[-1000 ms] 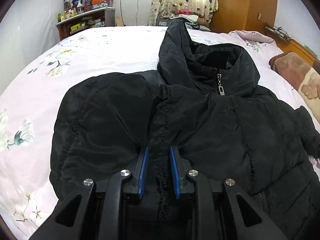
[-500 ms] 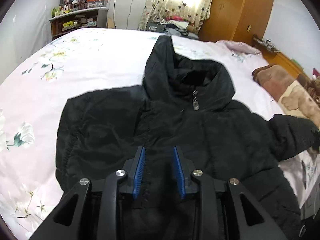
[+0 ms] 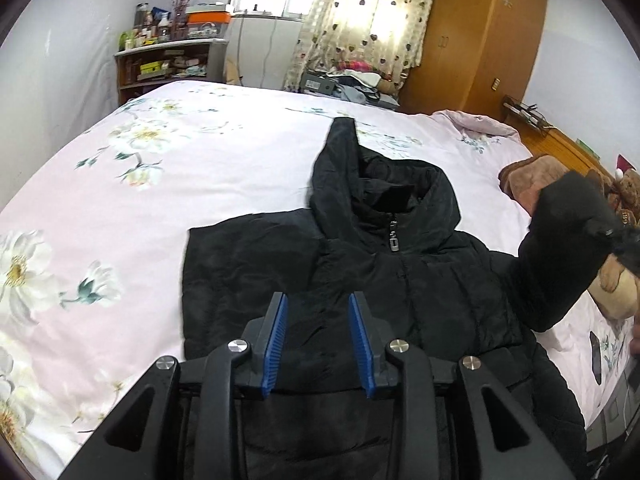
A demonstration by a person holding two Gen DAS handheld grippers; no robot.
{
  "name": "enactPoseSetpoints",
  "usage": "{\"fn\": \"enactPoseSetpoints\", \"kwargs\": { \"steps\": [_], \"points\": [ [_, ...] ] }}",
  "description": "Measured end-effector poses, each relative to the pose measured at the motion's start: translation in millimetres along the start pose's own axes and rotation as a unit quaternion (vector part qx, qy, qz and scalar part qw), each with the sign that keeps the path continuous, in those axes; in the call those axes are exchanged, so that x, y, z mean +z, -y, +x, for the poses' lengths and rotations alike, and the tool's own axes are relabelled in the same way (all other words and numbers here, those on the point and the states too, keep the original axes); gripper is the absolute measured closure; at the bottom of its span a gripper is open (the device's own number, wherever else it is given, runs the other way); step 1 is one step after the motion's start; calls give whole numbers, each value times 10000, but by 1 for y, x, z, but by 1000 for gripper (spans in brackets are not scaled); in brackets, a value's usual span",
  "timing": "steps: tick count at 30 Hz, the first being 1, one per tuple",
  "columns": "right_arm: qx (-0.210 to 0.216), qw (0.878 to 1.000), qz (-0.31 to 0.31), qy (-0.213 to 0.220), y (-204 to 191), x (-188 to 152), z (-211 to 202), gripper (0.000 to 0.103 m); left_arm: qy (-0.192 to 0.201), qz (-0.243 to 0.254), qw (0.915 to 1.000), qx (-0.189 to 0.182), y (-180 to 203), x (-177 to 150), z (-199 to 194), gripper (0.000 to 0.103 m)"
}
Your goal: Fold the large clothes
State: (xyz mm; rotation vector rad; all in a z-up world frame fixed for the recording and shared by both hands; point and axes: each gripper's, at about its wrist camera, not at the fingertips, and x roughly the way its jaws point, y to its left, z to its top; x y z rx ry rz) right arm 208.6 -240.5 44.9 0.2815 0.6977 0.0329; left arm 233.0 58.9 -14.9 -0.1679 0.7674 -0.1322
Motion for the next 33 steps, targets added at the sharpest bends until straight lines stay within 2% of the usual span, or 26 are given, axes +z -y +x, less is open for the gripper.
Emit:
{"fn": "enactPoseSetpoints", "kwargs": {
  "steps": [3, 8, 11, 13, 14, 17, 20, 26, 28, 30, 31, 33],
  "points": [
    [90, 9989, -258, -380, -27, -19, 36, 92, -7, -55, 10000, 73, -13, -5, -5, 70],
    [179, 9922, -583, -1090, -59, -63, 93, 85, -59, -216, 9996, 156, -29, -14, -4, 70],
    [363, 9878, -671, -1357, -69, -85, 115, 72, -102, -285, 9994, 172, -36, -19, -2, 70],
    [459, 9842, -806, -1507, -78, -94, 125, 55, -140, -325, 9992, 172, -38, -20, 1, 70],
    [470, 9828, -900, -1543, -84, -100, 127, 54, -159, -354, 9991, 167, -39, -21, 2, 70],
    [607, 9810, -1108, -1471, -94, -102, 122, 47, -131, -376, 9991, 124, -36, -19, 1, 70],
    [918, 9797, -1119, -1389, -96, -98, 108, 47, -7, -319, 9995, 19, -26, -11, -4, 62],
    [1408, 9755, -1213, -1178, -84, -90, 73, 47, 211, -134, 9988, -418, 13, 15, -4, 57],
    [1353, 9779, -1203, -1047, -73, -84, 66, 47, 181, 14, 9983, -558, 31, 21, 5, 57],
    [1069, 9848, -1000, -938, -47, -77, 66, 47, 13, 209, 9971, -731, 50, 21, 22, 57],
    [861, 9883, -859, -925, -32, -74, 70, 47, -81, 291, 9961, -832, 58, 19, 32, 57],
    [340, 9934, -620, -900, -1, -70, 78, 47, -286, 424, 9947, -888, 71, 12, 56, 64]
  ]
}}
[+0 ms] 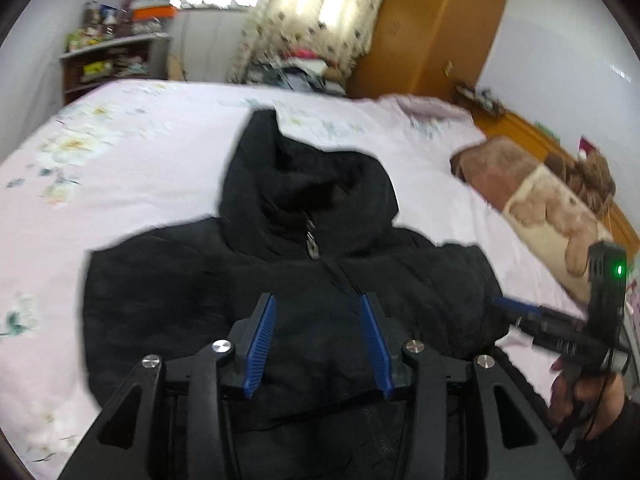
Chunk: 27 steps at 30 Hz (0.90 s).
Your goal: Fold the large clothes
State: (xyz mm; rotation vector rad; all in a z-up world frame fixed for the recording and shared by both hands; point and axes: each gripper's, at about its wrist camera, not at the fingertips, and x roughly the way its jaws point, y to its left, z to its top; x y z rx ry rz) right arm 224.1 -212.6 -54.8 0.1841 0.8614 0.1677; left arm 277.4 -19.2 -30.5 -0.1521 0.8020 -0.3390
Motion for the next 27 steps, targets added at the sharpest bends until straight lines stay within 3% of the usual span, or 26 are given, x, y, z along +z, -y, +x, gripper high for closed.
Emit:
{"fn": "enactPoseSetpoints", "kwargs": {
  "steps": [1, 3, 5, 13, 17, 19, 23, 24, 27],
  "points": [
    [-293, 9995, 125, 30, 18, 0, 4, 48, -110, 47, 9999, 41, 2, -3, 13, 72],
    [-611, 9975, 352, -77, 42, -2, 17, 55, -429, -4, 9989, 196, -2, -15, 41, 76],
    [-643, 9961, 564, -232, 58, -8, 33, 58, -629, -73, 9973, 374, -12, -29, 62, 91],
    [-880, 9940, 317, -571, 50, -20, 82, 61, -609, 274, 9959, 616, -11, -44, 72, 93],
    [-866, 9926, 327, -781, 48, -5, 79, 62, -682, 318, 9948, 683, -8, -37, 65, 94],
    [-769, 9948, 421, -511, 52, -1, 56, 67, -632, 258, 9958, 610, -8, -29, 54, 94],
    [-778, 9943, 266, 679, 54, 23, 11, 67, -420, 73, 9978, 507, -7, -8, 44, 94],
    [-860, 9931, 155, 778, 53, 27, 10, 67, -380, 38, 9980, 499, -7, -3, 45, 94],
    [-789, 9954, 327, 444, 64, 40, 29, 69, -360, -64, 9981, 503, -7, 5, 53, 94]
  ]
}}
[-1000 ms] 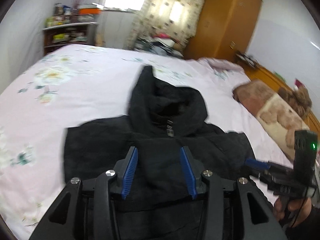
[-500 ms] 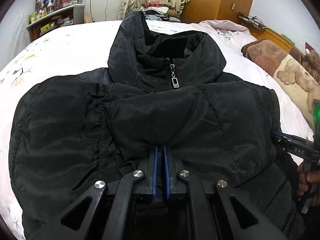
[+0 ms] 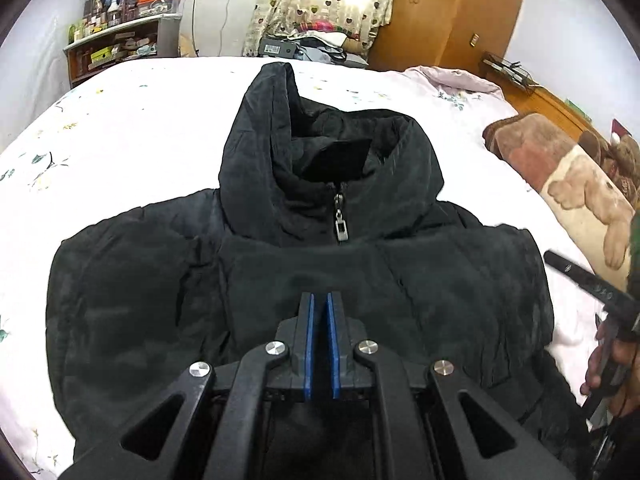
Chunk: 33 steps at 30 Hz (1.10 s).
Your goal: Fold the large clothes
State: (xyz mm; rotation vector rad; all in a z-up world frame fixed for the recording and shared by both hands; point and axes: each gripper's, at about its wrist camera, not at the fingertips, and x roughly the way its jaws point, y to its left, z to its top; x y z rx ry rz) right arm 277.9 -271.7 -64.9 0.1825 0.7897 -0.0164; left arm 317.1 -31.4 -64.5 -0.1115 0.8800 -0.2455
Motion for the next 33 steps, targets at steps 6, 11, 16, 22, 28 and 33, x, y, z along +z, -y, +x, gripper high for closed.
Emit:
{"fn": "enactPoseSetpoints", "kwargs": {
  "steps": [6, 11, 16, 22, 28, 33],
  "points": [
    [-329, 9989, -68, -329, 6, 2, 40, 103, 33, 139, 9998, 119, 6, 1, 16, 94],
    [-245, 9971, -77, -719, 11, -14, 68, 103, -220, 282, 9992, 166, -2, -13, 48, 94],
    [-367, 9958, -252, -800, 5, -19, 78, 103, -226, 236, 9993, 170, -4, -13, 58, 95],
    [-128, 9994, -82, -318, -7, -7, 23, 102, 33, 223, 9997, -18, -3, -2, 8, 96],
    [601, 9968, -423, -315, -62, -36, -6, 88, -68, 269, 9996, -42, -9, -31, -8, 96],
    [596, 9931, -498, -879, -74, -62, 37, 89, -286, 101, 9995, -70, -17, -43, 17, 96]
  ]
}}
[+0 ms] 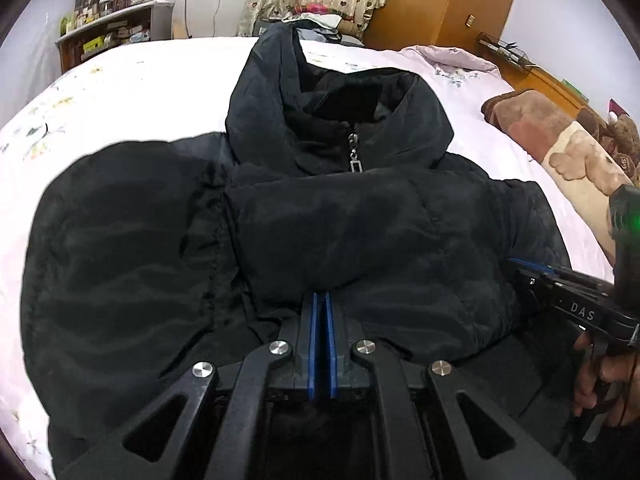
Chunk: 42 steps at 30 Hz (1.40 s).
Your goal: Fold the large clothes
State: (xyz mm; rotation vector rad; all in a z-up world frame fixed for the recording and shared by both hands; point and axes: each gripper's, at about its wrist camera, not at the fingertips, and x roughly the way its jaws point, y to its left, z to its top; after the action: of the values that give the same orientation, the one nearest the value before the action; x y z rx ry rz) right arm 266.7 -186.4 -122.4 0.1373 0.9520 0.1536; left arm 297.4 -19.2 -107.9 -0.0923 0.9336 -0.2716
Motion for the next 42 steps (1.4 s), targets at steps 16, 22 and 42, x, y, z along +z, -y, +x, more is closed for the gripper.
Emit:
{"fn": "enactPoseSetpoints", "kwargs": {
  "steps": [16, 22, 42],
  "points": [
    [235, 9989, -91, 390, -24, -35, -107, 69, 293, -294, 9991, 11, 0, -30, -110, 77],
    [368, 9979, 77, 522, -42, -72, -149, 69, 375, -431, 9983, 113, -4, -71, -159, 71],
    [447, 9969, -33, 642, -65, -91, -204, 61, 723, -376, 9966, 144, 8, -74, -223, 51]
  ]
}}
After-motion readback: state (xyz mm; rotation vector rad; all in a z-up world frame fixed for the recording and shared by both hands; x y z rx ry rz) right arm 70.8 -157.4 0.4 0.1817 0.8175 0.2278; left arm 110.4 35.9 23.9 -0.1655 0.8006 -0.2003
